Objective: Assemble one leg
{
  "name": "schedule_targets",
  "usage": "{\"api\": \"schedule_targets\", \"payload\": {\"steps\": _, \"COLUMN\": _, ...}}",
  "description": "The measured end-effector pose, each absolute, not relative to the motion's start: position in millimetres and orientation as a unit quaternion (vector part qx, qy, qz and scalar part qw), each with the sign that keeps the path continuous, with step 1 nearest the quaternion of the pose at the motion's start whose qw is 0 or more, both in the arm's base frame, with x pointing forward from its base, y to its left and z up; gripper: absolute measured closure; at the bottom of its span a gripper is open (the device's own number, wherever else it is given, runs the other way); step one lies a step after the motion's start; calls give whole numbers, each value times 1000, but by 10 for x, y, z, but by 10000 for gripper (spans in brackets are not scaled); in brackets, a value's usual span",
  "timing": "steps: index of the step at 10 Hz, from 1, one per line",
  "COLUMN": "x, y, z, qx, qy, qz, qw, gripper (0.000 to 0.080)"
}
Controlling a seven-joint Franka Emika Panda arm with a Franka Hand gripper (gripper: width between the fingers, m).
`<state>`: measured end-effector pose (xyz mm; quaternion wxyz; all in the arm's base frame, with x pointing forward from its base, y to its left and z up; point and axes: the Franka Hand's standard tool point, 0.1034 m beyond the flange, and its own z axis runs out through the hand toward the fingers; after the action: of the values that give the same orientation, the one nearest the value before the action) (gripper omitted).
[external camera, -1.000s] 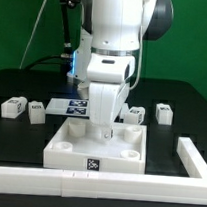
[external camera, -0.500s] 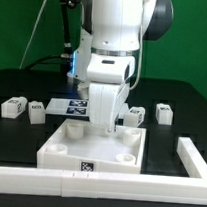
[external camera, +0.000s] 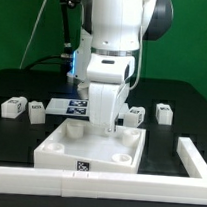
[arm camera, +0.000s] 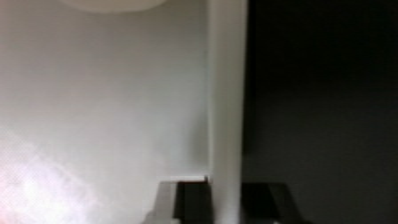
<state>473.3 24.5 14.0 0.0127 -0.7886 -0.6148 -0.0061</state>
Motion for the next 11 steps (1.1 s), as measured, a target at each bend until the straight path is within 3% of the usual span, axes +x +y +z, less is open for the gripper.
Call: {"api": "schedule_targets", "payload": {"steps": 11, "x": 4917, "y": 551, "z": 139, "qx": -736, "qy": -677, "qz": -17, "qw": 6, "gripper": 742}}
